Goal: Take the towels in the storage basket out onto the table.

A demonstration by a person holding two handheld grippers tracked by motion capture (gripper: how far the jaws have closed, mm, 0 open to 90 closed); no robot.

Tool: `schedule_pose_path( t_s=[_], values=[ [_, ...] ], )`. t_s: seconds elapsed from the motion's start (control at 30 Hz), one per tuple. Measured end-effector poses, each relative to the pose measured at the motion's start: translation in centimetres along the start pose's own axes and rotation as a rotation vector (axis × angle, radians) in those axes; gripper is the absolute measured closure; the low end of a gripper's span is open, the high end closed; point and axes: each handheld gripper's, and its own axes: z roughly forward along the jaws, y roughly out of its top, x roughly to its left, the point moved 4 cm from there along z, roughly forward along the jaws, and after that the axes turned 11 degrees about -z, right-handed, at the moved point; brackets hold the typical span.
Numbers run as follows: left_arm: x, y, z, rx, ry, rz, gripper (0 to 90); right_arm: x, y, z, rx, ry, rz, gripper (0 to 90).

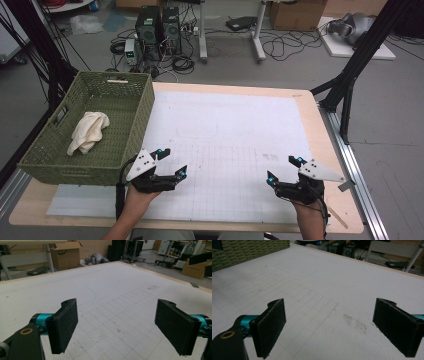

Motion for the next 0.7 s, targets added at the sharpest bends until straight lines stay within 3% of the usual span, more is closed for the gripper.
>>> schedule_pose_path(
  t_s=[0.07, 0.23, 0.4, 0.57, 0.7],
  values=[
    [0.04, 0.0, 0.05, 0.0, 0.0, 0.001, 19.2, -0.1, -0.11, 0.21, 0.001, -0.006, -0.017, 10.6],
    [0.01, 0.02, 0.1, -0.002, 0.002, -0.005, 19.2, -0.16, -0.21, 0.55, 0.003, 0.016, 0.008, 10.6],
    [0.08, 0.14, -0.07, -0.006, 0.01, -0.004, 19.2, -0.26, -0.41, 0.7, 0.015, 0.021, -0.004, 10.7],
    [0.16, 0.28, -0.28, -0.003, 0.007, 0.003, 19.2, -0.18, -0.59, 1.02, 0.051, 0.057, 0.017, 10.6],
    [0.11, 0.27, -0.48, -0.001, 0.011, 0.002, 19.2, -0.09, -0.32, 1.0, 0.036, 0.072, 0.051, 10.7]
  ],
)
